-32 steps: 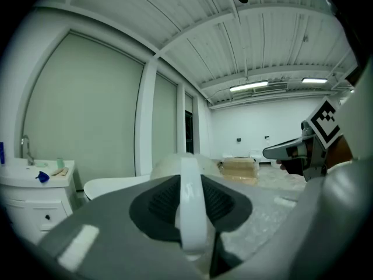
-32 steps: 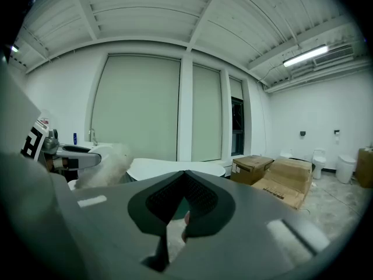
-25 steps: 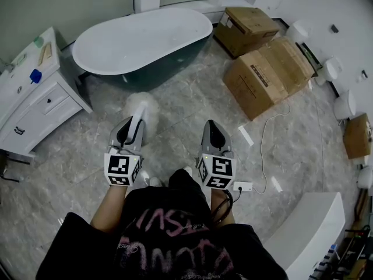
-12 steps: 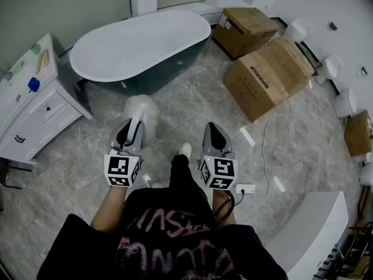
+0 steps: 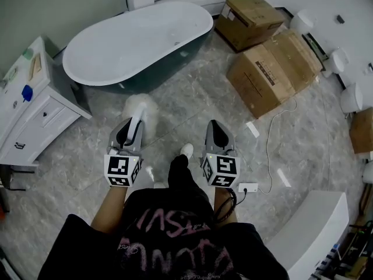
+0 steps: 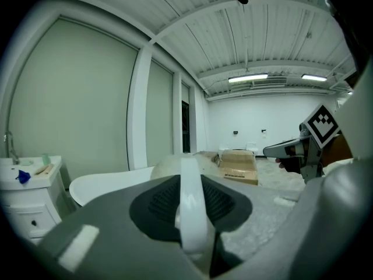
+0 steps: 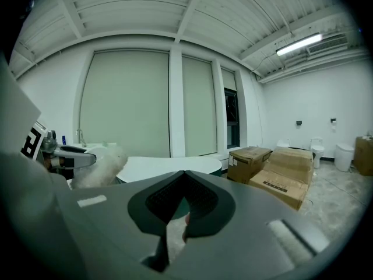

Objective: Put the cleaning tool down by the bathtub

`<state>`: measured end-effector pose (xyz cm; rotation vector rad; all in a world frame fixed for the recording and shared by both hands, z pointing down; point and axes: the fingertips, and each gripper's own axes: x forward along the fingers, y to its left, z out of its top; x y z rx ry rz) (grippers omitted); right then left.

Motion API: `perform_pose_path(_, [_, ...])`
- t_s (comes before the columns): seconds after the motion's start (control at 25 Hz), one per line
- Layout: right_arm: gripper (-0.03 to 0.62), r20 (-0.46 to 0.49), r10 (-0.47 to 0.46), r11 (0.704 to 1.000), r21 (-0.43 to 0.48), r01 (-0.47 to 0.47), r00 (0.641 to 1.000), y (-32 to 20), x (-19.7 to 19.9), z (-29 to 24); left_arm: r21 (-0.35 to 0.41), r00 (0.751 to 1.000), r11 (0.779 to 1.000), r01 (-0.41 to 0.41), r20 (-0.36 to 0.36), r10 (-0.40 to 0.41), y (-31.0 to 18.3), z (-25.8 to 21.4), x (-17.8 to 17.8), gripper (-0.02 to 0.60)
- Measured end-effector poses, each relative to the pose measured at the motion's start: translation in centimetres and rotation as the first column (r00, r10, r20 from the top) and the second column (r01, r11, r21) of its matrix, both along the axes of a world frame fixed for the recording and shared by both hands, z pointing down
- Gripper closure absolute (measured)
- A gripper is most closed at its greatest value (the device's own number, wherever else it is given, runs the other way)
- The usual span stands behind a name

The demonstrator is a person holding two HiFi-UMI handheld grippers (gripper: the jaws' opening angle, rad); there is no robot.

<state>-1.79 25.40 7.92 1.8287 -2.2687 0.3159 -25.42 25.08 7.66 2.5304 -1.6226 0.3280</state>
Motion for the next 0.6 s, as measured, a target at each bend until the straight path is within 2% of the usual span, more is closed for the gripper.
perform_pose_path(0.6, [0.582, 0.011, 0.015, 0.992, -0.123, -0.014, 1.0, -13.3, 7.0, 6.0, -0.12, 0.997, 0.992, -0.048, 0.061, 0.056, -13.0, 5.2, 7.0, 0.49])
